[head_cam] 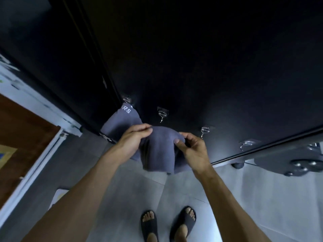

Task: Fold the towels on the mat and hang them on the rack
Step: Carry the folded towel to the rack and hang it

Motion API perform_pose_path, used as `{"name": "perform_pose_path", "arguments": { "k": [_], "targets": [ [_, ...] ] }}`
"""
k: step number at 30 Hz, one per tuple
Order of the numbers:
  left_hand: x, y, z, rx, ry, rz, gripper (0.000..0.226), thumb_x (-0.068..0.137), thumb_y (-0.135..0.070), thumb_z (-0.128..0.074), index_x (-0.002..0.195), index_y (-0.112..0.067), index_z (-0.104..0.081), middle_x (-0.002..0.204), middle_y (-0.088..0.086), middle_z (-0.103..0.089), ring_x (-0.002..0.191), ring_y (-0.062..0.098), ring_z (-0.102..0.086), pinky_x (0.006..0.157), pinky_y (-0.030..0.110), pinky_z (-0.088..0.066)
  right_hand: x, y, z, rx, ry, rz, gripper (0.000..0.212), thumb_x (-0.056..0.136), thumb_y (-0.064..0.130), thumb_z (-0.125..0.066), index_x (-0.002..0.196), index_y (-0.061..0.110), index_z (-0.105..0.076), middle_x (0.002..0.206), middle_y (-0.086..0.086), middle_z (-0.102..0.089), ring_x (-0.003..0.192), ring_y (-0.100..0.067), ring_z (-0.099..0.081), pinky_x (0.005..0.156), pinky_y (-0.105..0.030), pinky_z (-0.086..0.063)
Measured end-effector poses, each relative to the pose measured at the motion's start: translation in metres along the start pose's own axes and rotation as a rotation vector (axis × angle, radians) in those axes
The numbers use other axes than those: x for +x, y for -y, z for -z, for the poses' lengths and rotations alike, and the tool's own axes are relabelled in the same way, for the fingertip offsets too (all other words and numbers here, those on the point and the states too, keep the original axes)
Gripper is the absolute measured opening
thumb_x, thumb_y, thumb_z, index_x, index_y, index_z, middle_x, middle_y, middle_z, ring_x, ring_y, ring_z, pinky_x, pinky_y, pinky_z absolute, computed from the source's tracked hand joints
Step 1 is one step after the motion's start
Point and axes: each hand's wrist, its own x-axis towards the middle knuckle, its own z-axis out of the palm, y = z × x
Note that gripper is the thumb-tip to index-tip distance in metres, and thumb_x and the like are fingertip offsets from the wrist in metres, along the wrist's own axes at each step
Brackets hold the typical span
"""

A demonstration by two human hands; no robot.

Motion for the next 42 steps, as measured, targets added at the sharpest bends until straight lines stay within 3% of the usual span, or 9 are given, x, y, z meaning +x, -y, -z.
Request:
{"name": "perform_pose_path", "arguments": {
  "k": [4, 9, 13, 18, 22, 26, 28, 34, 42],
  "targets": [
    [0.03, -0.009, 0.0, -0.079, -0.038, -0.068, 0.021, 0.095, -0.011, -0.055, 0.085, -0.018, -0.072, 0.085, 0.0, -0.072, 0.084, 0.011, -0.067, 0.075, 0.023, -0.05, 0.017, 0.002, -0.024, 0.073, -0.116, 0.001, 0.011, 0.091, 0.007, -0.064, 0.101, 0.006, -0.07, 0.091, -0.006, -0.074, 0.083, -0.014, -0.069, 0.075, -0.025, -0.057],
    [0.058, 0.003, -0.008, -0.105, -0.205, 0.007, 0.009, 0.088, -0.012, -0.066, 0.086, -0.02, -0.063, 0.093, 0.001, -0.068, 0.092, 0.017, -0.063, 0.08, 0.028, -0.051, 0.034, -0.012, -0.044, 0.19, -0.296, -0.094, 0.01, 0.092, 0.011, -0.063, 0.088, 0.016, -0.071, 0.077, 0.005, -0.073, 0.071, -0.003, -0.069, 0.061, -0.015, -0.052],
    [0.065, 0.014, -0.01, -0.035, -0.241, -0.01, 0.004, 0.086, -0.016, -0.071, 0.087, -0.019, -0.069, 0.094, 0.004, -0.071, 0.094, 0.02, -0.066, 0.088, 0.034, -0.054, 0.038, -0.022, -0.056, 0.262, -0.35, -0.185, 0.009, 0.089, 0.015, -0.065, 0.085, 0.013, -0.073, 0.082, -0.003, -0.075, 0.083, -0.02, -0.07, 0.078, -0.036, -0.058],
    [0.041, 0.019, -0.005, 0.495, -0.238, -0.318, 0.031, 0.097, -0.029, -0.056, 0.123, -0.017, -0.065, 0.124, -0.003, -0.054, 0.115, 0.01, -0.055, 0.097, 0.013, -0.041, 0.046, -0.03, -0.063, 0.322, -0.382, -0.246, 0.002, 0.083, 0.015, -0.071, 0.085, 0.015, -0.072, 0.087, -0.008, -0.074, 0.09, -0.027, -0.07, 0.086, -0.048, -0.057],
    [0.029, 0.026, -0.013, 0.657, 0.003, -0.174, 0.055, 0.09, -0.055, -0.049, 0.138, -0.026, -0.05, 0.135, -0.001, -0.055, 0.124, 0.016, -0.051, 0.108, 0.037, -0.039, 0.048, -0.037, -0.061, 0.294, -0.39, -0.171, 0.021, 0.074, 0.023, -0.08, 0.086, 0.019, -0.063, 0.095, -0.01, -0.071, 0.09, -0.026, -0.067, 0.088, -0.043, -0.055],
    [0.034, 0.013, -0.015, 0.682, 0.02, -0.097, 0.041, 0.095, -0.046, -0.051, 0.129, -0.023, -0.052, 0.12, -0.006, -0.06, 0.112, 0.013, -0.055, 0.091, 0.026, -0.041, 0.041, -0.042, -0.061, -0.097, -0.537, 0.13, 0.022, 0.079, 0.023, -0.079, 0.089, 0.017, -0.061, 0.096, -0.006, -0.054, 0.077, -0.01, -0.056, 0.076, -0.017, -0.048],
    [0.037, 0.017, -0.013, 0.655, 0.014, -0.121, 0.039, 0.093, -0.045, -0.054, 0.127, -0.025, -0.051, 0.119, -0.003, -0.061, 0.112, 0.015, -0.057, 0.095, 0.031, -0.044, 0.038, -0.044, -0.065, -0.341, -0.58, 0.334, 0.017, 0.085, 0.024, -0.072, 0.1, 0.017, -0.069, 0.1, -0.001, -0.05, 0.084, -0.014, -0.056, 0.075, -0.02, -0.048],
    [0.038, 0.022, -0.012, 0.511, -0.036, -0.151, 0.048, 0.089, -0.038, -0.062, 0.132, -0.026, -0.045, 0.125, -0.004, -0.058, 0.114, 0.012, -0.054, 0.1, 0.034, -0.045, 0.037, -0.054, -0.063, -0.565, -0.548, 0.456, 0.029, 0.086, 0.015, -0.065, 0.115, 0.011, -0.068, 0.109, -0.002, -0.06, 0.093, -0.018, -0.059, 0.069, -0.027, -0.051],
    [0.041, 0.016, 0.001, 0.592, 0.068, -0.2, 0.045, 0.091, -0.039, -0.06, 0.134, -0.036, -0.047, 0.123, -0.013, -0.059, 0.113, 0.001, -0.055, 0.085, 0.014, -0.042, 0.044, -0.046, -0.065, 0.05, -0.06, 0.047, 0.036, 0.083, 0.032, -0.044, 0.106, 0.05, -0.067, 0.125, 0.007, -0.064, 0.116, -0.011, -0.059, 0.103, -0.042, -0.046]
  ]
}}
